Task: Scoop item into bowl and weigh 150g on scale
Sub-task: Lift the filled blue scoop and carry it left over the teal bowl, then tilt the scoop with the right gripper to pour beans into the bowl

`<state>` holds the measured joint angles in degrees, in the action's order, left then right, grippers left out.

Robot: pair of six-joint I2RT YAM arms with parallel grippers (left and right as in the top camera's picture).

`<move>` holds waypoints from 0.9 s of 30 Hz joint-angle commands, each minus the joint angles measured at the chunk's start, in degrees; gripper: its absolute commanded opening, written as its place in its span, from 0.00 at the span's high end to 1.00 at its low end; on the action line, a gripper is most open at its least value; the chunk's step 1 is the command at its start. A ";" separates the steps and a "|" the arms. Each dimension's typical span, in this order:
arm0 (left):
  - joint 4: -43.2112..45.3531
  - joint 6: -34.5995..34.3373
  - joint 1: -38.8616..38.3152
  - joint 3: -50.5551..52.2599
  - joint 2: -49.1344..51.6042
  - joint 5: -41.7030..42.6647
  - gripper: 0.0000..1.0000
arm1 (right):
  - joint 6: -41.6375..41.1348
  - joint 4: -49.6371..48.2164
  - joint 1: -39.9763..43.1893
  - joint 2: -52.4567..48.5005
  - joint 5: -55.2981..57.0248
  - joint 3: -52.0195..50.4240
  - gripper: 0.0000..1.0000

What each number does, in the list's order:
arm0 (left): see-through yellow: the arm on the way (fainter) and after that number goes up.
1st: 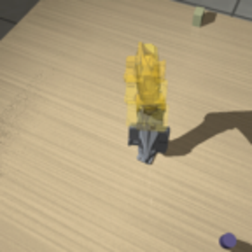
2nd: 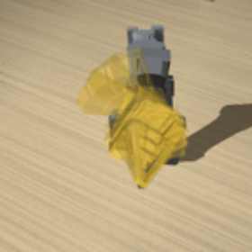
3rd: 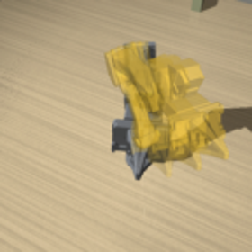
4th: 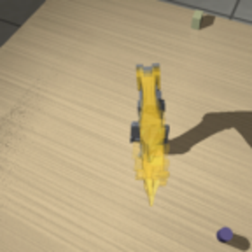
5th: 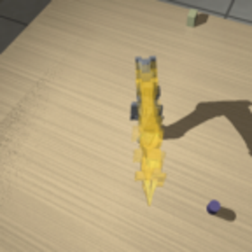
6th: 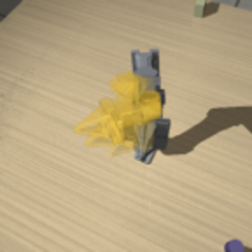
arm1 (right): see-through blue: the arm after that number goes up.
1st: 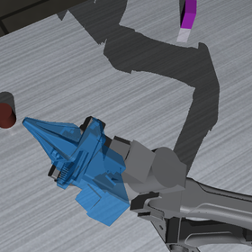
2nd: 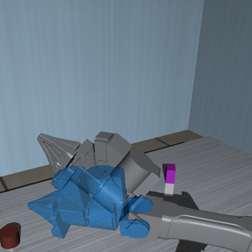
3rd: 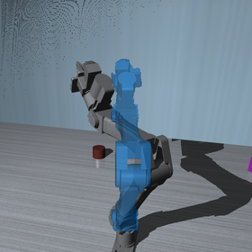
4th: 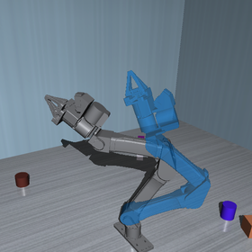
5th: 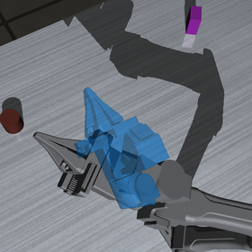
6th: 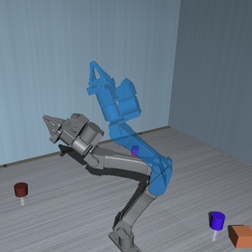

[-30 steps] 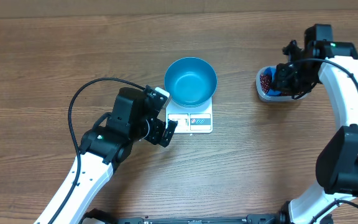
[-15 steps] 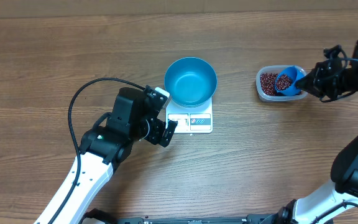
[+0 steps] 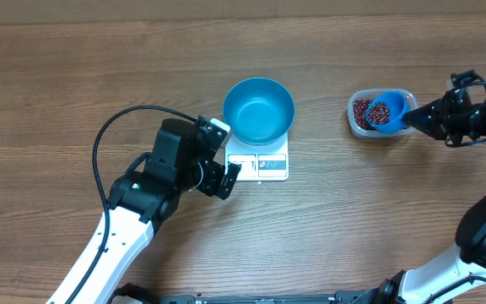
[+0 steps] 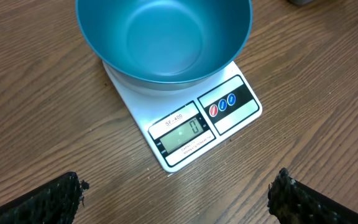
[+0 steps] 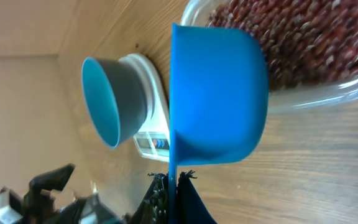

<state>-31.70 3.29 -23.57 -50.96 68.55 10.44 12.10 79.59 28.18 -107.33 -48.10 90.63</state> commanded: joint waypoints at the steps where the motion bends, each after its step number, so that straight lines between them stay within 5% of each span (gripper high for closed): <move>1: 0.02 -0.72 0.20 0.07 0.33 -0.35 0.00 | 3.63 2.23 -2.12 0.55 -4.20 4.44 0.96; 15: 0.02 -0.72 0.20 0.07 0.33 -0.35 0.00 | -6.58 3.19 -23.96 0.90 1.51 21.44 0.96; 27: 0.02 -0.72 0.20 0.07 0.33 -0.35 0.01 | -18.51 -6.34 -45.48 0.90 34.14 22.32 0.96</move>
<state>-31.73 3.29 -23.57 -50.96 68.55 10.44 -2.20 74.26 -13.08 -107.35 -27.86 111.35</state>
